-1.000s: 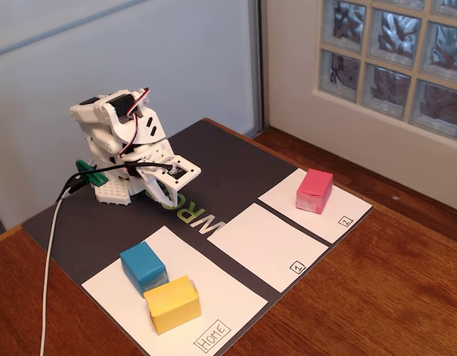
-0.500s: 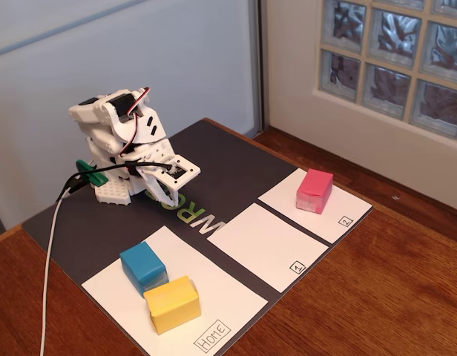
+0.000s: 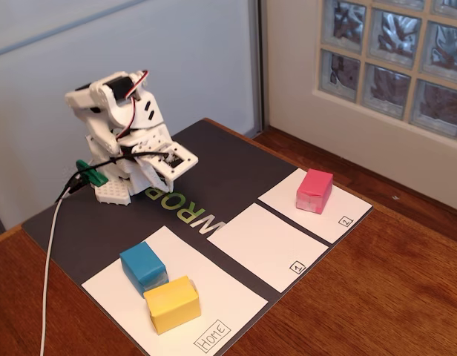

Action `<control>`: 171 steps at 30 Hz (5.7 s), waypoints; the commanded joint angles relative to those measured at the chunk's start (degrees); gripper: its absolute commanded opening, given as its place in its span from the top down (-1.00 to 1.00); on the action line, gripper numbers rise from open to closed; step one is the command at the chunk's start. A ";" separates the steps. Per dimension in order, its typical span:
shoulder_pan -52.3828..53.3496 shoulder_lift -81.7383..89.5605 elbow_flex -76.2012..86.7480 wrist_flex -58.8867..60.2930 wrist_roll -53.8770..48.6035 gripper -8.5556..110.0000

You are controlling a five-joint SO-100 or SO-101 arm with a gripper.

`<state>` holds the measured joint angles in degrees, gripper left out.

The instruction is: Move box blue to zone 1

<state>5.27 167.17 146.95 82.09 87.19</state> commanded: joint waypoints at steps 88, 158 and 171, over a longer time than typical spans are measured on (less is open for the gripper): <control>21.27 -70.66 -40.17 -15.82 -23.99 0.05; 17.75 -63.81 -69.96 13.36 -27.95 0.87; 0.70 -47.64 -52.91 11.25 -11.78 0.87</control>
<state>9.40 114.43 89.47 95.19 72.16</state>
